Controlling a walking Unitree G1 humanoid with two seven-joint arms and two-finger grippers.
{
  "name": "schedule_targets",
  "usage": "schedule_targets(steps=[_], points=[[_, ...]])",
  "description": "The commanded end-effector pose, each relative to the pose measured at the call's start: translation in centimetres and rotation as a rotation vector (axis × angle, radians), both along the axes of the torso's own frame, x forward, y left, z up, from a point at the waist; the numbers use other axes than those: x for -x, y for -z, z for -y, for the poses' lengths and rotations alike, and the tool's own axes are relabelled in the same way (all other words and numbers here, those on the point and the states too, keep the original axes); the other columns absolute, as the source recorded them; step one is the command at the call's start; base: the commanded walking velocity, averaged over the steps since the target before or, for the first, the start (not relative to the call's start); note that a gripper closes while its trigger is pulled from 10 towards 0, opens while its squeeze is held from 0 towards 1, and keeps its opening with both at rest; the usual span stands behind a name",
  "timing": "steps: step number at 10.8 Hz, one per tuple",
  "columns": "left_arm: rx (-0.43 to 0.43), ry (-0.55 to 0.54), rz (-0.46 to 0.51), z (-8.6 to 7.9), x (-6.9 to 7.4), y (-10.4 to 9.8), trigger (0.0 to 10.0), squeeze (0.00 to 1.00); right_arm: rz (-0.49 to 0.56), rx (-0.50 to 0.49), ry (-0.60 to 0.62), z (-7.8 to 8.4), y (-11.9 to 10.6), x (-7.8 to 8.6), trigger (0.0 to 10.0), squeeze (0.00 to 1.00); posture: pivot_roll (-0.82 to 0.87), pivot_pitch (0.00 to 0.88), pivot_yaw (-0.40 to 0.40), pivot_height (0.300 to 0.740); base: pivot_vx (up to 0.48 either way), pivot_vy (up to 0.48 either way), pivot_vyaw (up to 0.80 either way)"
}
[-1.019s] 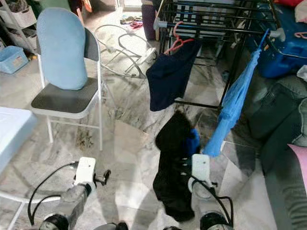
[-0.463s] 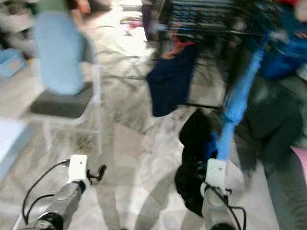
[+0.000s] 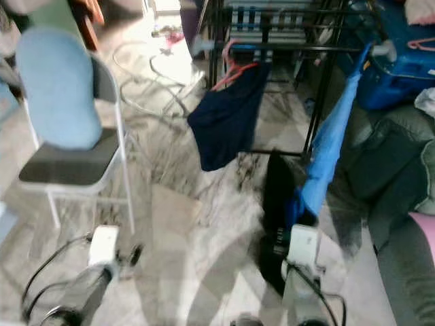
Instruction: Hang hanger
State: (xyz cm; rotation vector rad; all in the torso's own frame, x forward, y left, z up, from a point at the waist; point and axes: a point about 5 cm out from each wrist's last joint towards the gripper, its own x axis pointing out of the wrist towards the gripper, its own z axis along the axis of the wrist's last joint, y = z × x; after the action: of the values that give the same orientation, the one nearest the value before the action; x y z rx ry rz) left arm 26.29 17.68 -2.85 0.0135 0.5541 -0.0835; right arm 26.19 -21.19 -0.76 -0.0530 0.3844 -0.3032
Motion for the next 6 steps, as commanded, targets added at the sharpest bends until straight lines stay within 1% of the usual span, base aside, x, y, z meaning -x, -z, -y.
schedule_targets(steps=[1,2,4,5,6], points=[[0.014,0.028,-0.024,0.8,0.6,0.5,10.0,0.0,0.047,0.019,0.019,0.7,-0.9,-0.4,10.0,0.0,-0.16,0.123,0.037,0.74,0.416,0.0,0.0],[0.049,0.043,0.0,1.8,0.1,0.2,10.0,0.0,0.075,0.024,0.011,1.1,-2.0,-1.4,10.0,0.0,-0.17,0.126,0.038,0.74,0.412,0.0,0.0],[0.076,0.07,0.02,3.2,-0.4,-0.2,10.0,0.0,0.114,0.025,-0.008,2.0,-4.1,-3.4,10.0,0.0,-0.18,0.126,0.034,0.74,0.414,0.0,0.0],[0.085,0.081,0.059,3.6,-1.3,-1.0,10.0,0.0,0.12,0.018,-0.026,2.1,-4.8,-4.2,10.0,0.0,-0.19,0.124,0.036,0.74,0.42,0.0,0.0],[0.089,0.094,0.087,3.9,-1.9,-1.6,10.0,0.0,0.113,0.005,-0.05,1.8,-5.2,-4.9,10.0,0.0,-0.2,0.124,0.042,0.74,0.428,0.0,0.0]])
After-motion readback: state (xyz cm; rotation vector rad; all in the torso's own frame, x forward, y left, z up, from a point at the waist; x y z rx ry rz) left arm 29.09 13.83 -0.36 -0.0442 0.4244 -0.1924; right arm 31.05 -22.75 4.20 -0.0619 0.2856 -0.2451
